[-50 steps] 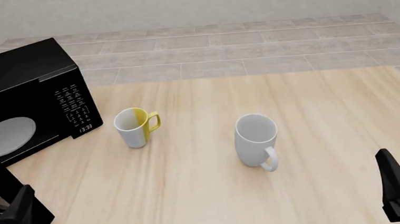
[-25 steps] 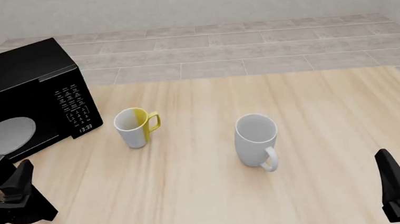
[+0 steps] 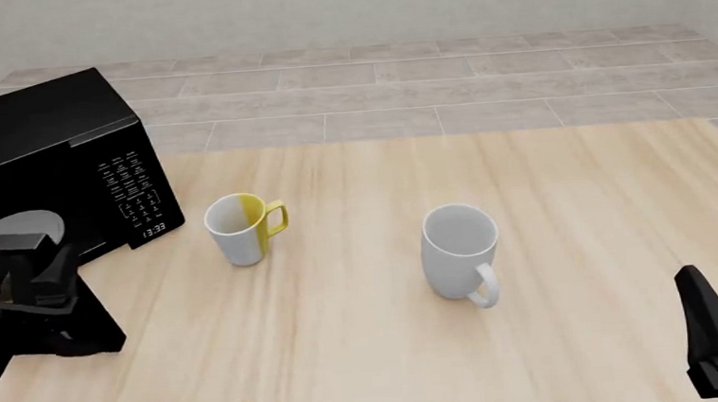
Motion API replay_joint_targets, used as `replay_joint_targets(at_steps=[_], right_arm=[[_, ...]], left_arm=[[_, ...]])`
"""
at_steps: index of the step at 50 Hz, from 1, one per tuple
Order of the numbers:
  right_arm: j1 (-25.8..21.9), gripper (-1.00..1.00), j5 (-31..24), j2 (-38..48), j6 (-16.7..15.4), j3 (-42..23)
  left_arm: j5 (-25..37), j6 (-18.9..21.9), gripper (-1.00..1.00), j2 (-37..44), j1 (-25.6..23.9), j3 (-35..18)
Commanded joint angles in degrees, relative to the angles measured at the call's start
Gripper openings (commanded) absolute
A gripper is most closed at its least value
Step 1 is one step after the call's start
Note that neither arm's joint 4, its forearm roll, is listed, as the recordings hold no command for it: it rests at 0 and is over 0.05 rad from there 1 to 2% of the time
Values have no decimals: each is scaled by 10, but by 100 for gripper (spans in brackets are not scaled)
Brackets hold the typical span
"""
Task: Close the microwave.
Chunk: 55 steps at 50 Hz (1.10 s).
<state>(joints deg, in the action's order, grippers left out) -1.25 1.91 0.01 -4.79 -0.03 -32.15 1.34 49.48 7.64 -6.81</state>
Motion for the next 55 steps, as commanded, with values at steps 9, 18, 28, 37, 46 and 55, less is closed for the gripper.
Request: replay_joint_targets(at_steps=[9,18,28,37,46,55], right_arm=[[-2,100,-2,0,-1,0],[-1,100,-3,0,-1,0],[-4,100,-2,0,-5,0],[-6,100,-9,0,-7,-8],[-6,100,-5,0,-10,-6],[-8,100,-3,0,-11,-6]], left_arm=[[-76,49,100,177,31,-74],[-86,52,100,241,40,-118],[-80,53,100,278,51,-162],[-94,54,100,320,63,-191],[-87,48,100,344,75,-221],[-69,41,100,371,93,-263]])
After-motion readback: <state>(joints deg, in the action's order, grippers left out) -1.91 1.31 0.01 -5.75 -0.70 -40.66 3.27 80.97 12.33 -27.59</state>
